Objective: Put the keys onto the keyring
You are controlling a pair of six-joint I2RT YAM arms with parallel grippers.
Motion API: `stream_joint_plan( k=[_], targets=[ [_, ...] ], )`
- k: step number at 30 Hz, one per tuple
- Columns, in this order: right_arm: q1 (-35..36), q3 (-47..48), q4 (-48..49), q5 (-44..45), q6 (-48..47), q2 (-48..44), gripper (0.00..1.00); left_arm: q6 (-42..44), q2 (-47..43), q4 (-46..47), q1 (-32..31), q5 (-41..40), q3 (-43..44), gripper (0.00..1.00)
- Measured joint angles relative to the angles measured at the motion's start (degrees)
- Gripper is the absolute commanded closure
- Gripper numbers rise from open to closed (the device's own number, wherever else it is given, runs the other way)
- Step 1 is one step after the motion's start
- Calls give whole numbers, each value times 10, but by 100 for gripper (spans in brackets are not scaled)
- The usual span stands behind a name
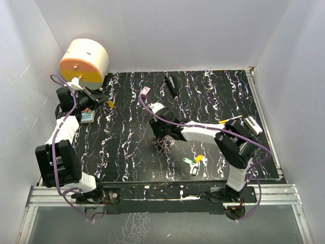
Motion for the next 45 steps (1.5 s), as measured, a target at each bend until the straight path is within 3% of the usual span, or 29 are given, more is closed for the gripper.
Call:
stream_joint_plan(
  k=[7,24,45],
  targets=[
    [-30,-13,16,14,-13,-14,57,0,-2,6,0,0,-7,100],
    [-15,-13,16,-50,-29,2,58,0,-2,12,0,-1,-8,100],
    [-10,-9,17,-54,-29,17,59,0,-3,12,0,-2,-9,100]
  ],
)
